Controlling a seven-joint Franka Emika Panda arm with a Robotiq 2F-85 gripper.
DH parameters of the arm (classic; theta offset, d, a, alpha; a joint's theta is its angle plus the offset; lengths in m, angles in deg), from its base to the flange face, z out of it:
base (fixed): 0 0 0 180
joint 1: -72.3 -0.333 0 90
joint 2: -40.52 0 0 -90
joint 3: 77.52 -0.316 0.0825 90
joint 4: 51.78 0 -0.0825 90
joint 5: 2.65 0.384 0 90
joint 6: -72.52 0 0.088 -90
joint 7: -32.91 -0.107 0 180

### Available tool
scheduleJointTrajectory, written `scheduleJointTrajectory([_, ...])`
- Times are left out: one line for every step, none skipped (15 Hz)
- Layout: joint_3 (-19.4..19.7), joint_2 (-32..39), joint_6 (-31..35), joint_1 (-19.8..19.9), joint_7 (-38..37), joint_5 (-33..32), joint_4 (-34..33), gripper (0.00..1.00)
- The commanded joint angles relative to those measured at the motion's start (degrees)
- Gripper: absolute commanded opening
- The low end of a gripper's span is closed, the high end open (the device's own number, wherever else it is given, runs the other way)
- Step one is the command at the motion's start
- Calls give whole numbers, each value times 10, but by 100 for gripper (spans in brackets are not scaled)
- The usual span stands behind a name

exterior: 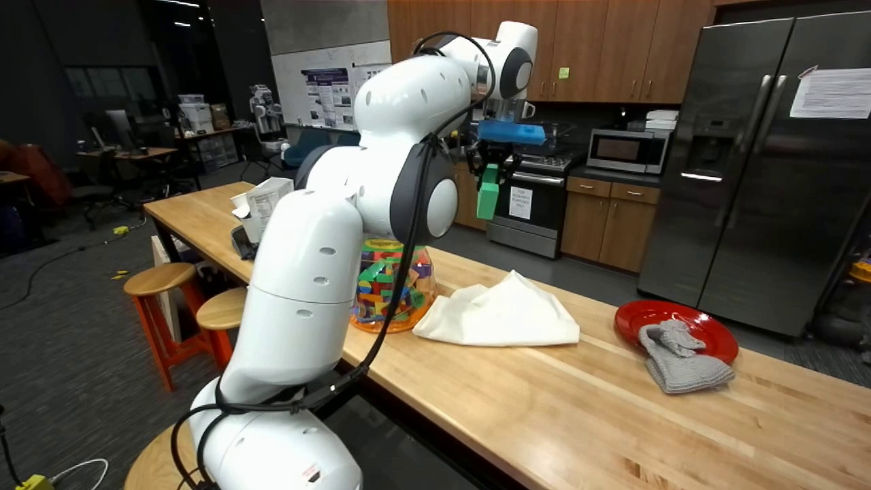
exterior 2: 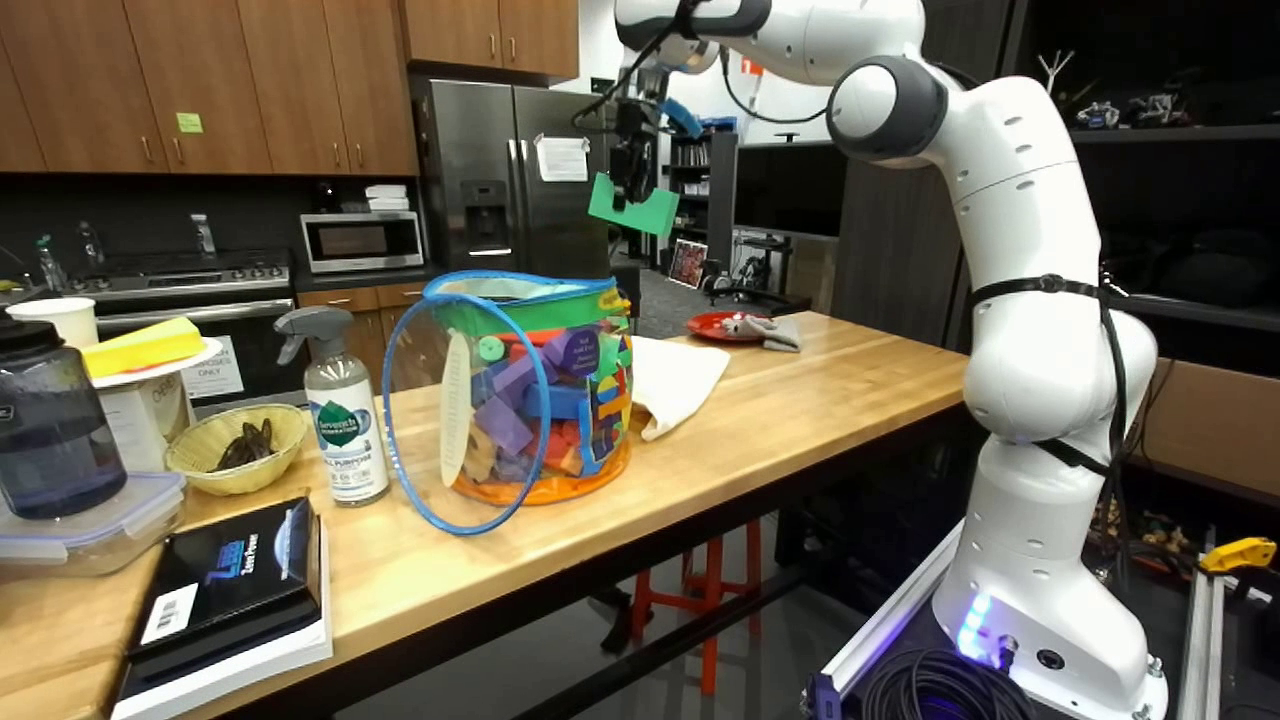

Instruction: Remove the green block from the toy bag

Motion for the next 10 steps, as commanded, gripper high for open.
scheduleJointTrajectory([15,-50,45,30,10,2,82,17])
scheduleJointTrajectory([20,-57,58,36,11,1,100,17])
scheduleJointTrajectory([24,-64,71,42,12,-2,116,17])
scheduleJointTrajectory([28,-70,85,47,11,-4,134,17])
scheduleJointTrajectory([32,-78,99,51,11,-6,153,17])
scheduleJointTrajectory([35,-85,110,55,11,-7,171,17])
scheduleJointTrajectory([39,-93,123,58,9,-6,190,17])
scheduleJointTrajectory([43,-101,134,60,8,-6,211,17])
scheduleJointTrajectory([46,-109,144,62,6,-7,231,17])
scheduleJointTrajectory([50,-117,153,63,4,-8,252,17])
